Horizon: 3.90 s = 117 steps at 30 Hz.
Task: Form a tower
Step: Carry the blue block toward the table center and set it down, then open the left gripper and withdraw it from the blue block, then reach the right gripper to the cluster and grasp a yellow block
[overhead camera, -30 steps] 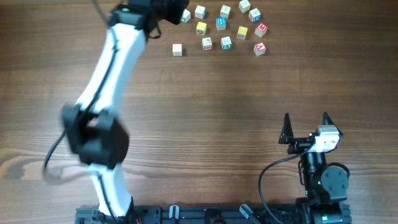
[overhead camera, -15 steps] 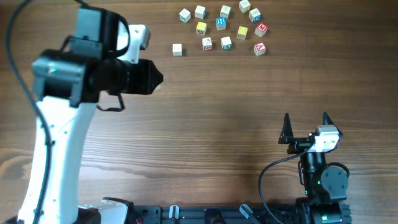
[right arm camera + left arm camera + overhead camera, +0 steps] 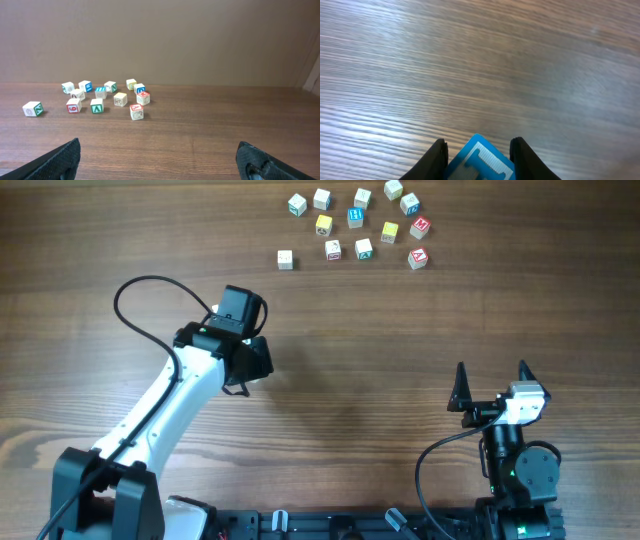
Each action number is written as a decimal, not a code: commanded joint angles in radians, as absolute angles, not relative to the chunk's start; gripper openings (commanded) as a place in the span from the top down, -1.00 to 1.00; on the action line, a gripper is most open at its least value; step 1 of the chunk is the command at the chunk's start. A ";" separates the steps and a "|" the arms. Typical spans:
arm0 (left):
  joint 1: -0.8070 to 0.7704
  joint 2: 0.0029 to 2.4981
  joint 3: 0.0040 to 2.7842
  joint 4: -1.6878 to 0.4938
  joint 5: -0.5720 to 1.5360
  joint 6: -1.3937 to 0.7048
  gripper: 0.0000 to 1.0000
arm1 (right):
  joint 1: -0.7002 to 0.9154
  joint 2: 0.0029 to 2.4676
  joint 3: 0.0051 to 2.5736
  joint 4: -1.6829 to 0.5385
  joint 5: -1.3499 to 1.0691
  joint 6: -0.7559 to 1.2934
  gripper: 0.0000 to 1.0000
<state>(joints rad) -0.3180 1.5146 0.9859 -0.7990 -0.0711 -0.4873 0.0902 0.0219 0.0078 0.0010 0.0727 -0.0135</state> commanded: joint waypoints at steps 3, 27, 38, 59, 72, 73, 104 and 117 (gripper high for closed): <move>-0.437 1.504 0.899 -0.697 -0.343 -0.786 0.61 | 0.091 0.016 0.011 0.004 0.082 -0.024 -0.99; -0.473 1.005 0.872 -0.487 -0.419 -0.575 -1.00 | 0.091 0.016 0.011 0.004 0.082 -0.024 -1.00; -0.473 0.784 0.877 -0.777 -0.722 -0.575 -1.00 | 0.091 0.018 0.011 0.004 0.082 -0.023 -0.99; -0.074 1.151 0.877 -0.545 -0.045 -0.343 -1.00 | 0.091 0.018 0.011 0.004 0.082 -0.023 -0.99; -0.075 1.178 0.877 -0.649 -0.045 -0.344 -1.00 | 0.091 0.018 0.011 0.004 0.082 -0.024 -0.98; -0.075 1.178 0.877 -0.679 -0.045 -0.344 -1.00 | 0.091 0.018 0.011 0.004 0.082 -0.024 -1.00; -0.075 1.178 0.877 -0.731 -0.045 -0.344 -1.00 | 0.092 1.107 0.925 -0.340 -0.323 0.495 -0.99; -0.075 1.178 0.877 -0.731 -0.045 -0.344 -1.00 | 0.249 2.249 1.846 -0.376 -0.005 0.445 -0.99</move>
<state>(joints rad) -0.0807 1.1801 0.8745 -0.7315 -0.0536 -0.3561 0.2214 2.1319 1.8221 -0.4633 -0.1036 0.4137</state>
